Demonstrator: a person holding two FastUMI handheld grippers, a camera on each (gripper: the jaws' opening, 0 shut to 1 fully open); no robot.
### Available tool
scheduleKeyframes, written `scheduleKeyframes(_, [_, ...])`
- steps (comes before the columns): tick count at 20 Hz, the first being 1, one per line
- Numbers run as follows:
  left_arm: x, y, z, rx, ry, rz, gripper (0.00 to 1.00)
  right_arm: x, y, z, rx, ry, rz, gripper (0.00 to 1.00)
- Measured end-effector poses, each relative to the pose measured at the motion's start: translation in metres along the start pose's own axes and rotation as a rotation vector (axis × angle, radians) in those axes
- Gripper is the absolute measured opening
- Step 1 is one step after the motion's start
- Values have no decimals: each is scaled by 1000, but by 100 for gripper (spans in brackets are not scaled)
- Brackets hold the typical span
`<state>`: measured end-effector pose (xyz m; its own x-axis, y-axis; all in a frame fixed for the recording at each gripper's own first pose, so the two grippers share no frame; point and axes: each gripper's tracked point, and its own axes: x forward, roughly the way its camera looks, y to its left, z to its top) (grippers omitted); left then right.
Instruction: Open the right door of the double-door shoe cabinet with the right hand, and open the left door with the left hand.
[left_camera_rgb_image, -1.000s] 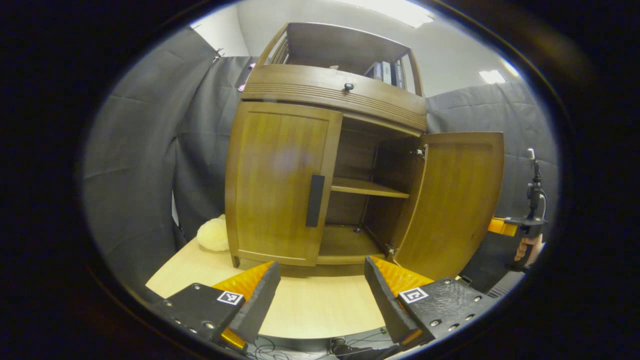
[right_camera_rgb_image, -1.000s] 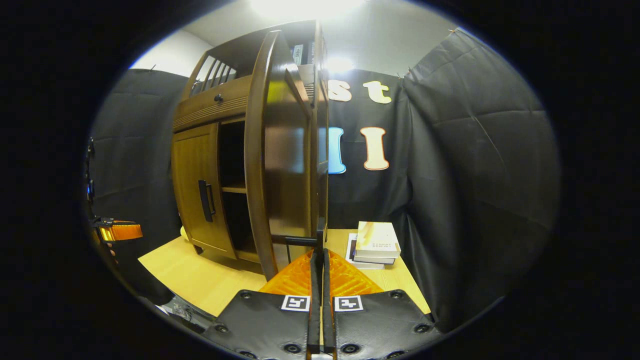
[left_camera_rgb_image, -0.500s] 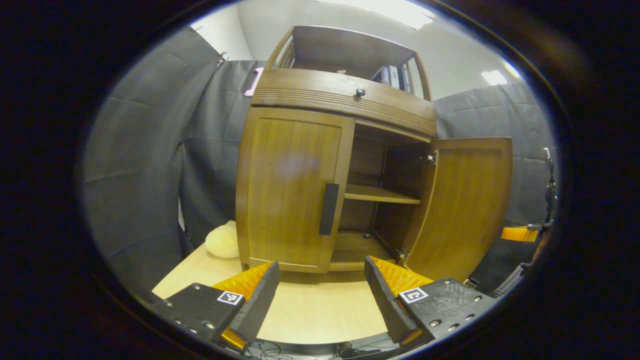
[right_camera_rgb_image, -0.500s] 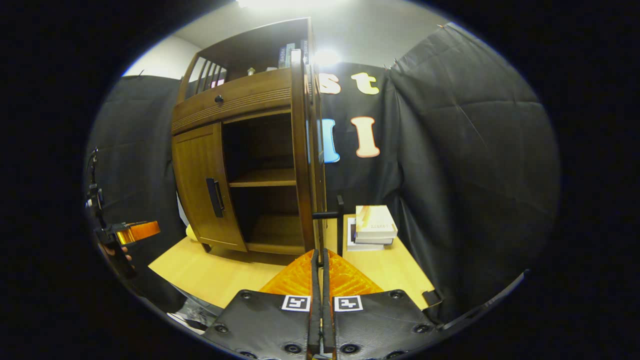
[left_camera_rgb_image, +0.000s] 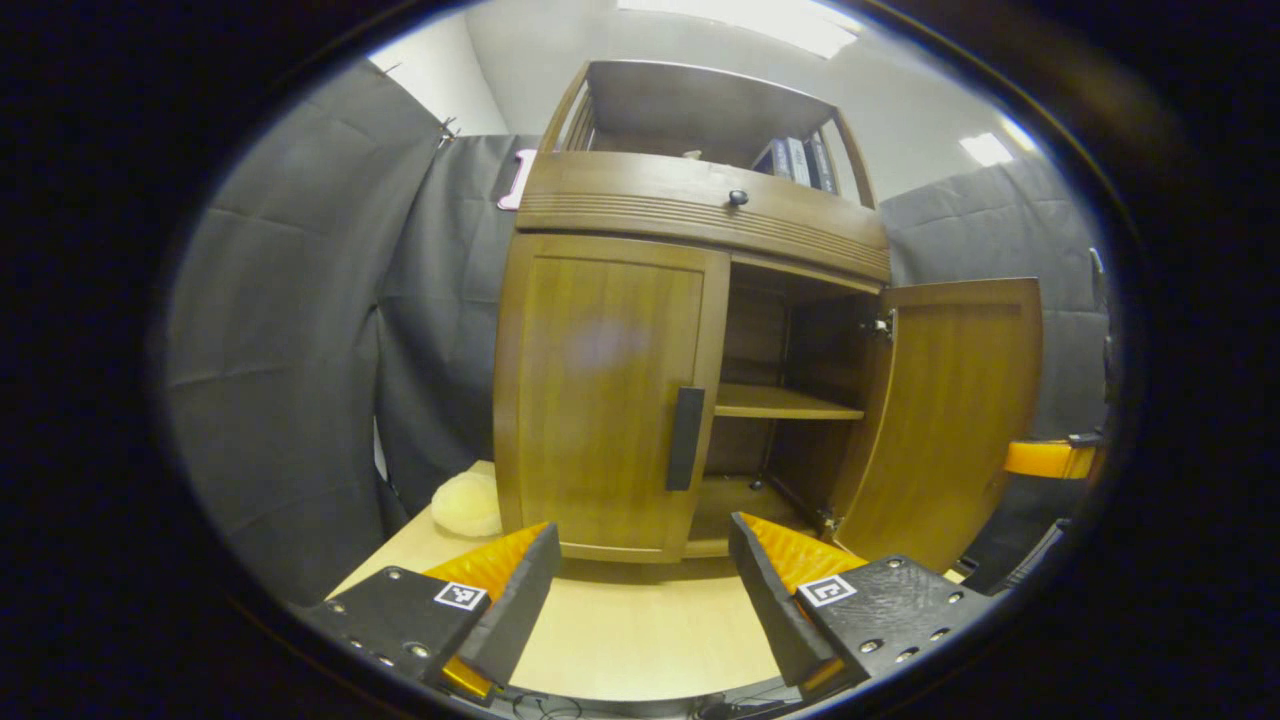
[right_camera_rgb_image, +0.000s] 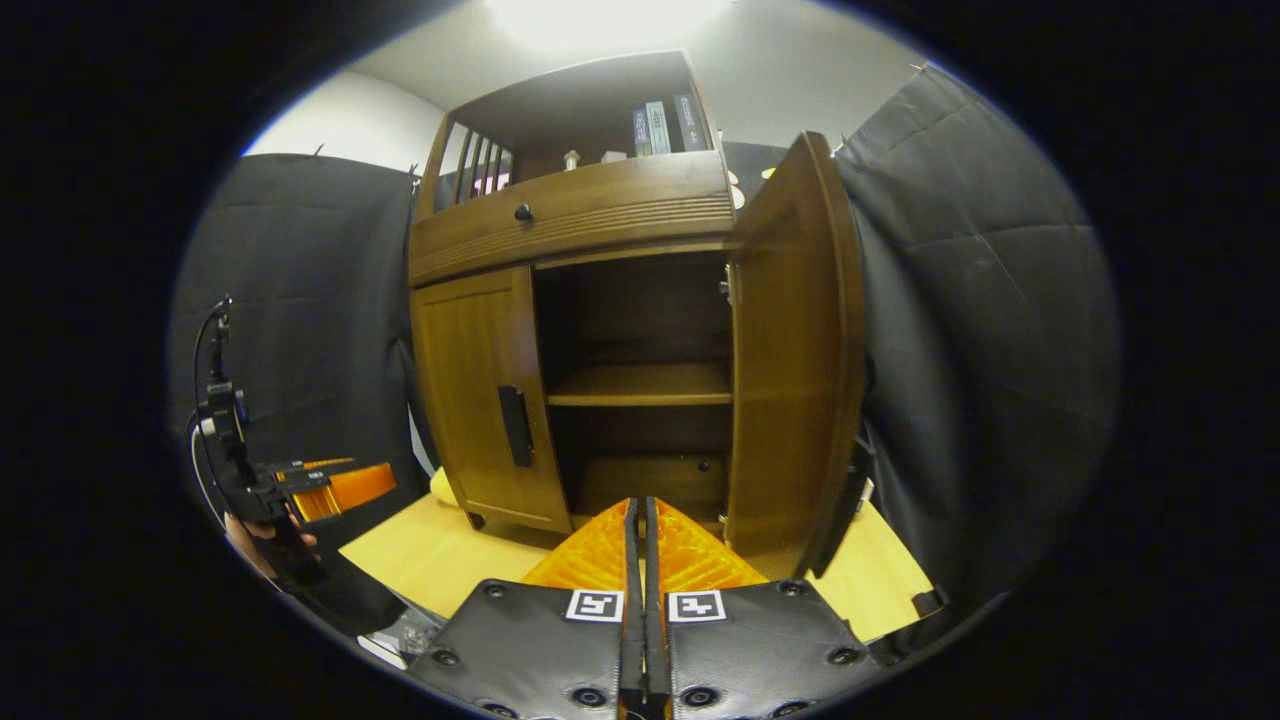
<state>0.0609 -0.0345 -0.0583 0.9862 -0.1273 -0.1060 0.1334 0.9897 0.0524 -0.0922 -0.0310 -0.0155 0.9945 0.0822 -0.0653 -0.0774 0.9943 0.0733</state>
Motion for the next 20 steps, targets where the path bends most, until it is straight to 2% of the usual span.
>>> scheduleKeyframes(1, [2, 1, 3, 4, -5, 2, 99, 10, 4, 5, 3, -25, 4, 0])
scheduleKeyframes(2, [6, 1, 6, 10, -9, 2, 99, 19, 4, 9, -4, -41, -1, 7])
scheduleKeyframes(3, [10, 1, 9, 17, -14, 1, 99, 24, 6, 12, -10, -56, 0, 3])
scheduleKeyframes(5, [20, -1, 13, 28, -19, -5, 99, 38, 7, 15, -18, -76, 2, 0])
scheduleKeyframes(7, [34, -6, 18, 33, -21, -17, 99, 55, 10, 8, -19, -50, 10, 8])
scheduleKeyframes(9, [52, -6, 25, 33, -29, 0, 99, 66, 13, 12, 3, -55, 21, 43])
scheduleKeyframes(12, [82, -12, 32, 12, -37, -2, 99, 83, 7, 16, 29, -83, -18, 94])
scheduleKeyframes(17, [134, -24, 46, 3, -47, -32, 99, 94, 5, 2, -9, -47, -1, 92])
scheduleKeyframes(18, [143, -26, 48, 3, -46, -35, 94, 97, 5, -1, -18, -39, 2, 92])
scheduleKeyframes(19, [153, -27, 49, -1, -44, -36, 99, 101, 3, -2, -29, -34, -1, 93])
scheduleKeyframes(20, [165, -30, 47, -7, -38, -41, 99, 106, 1, -3, -39, -28, -3, 93])
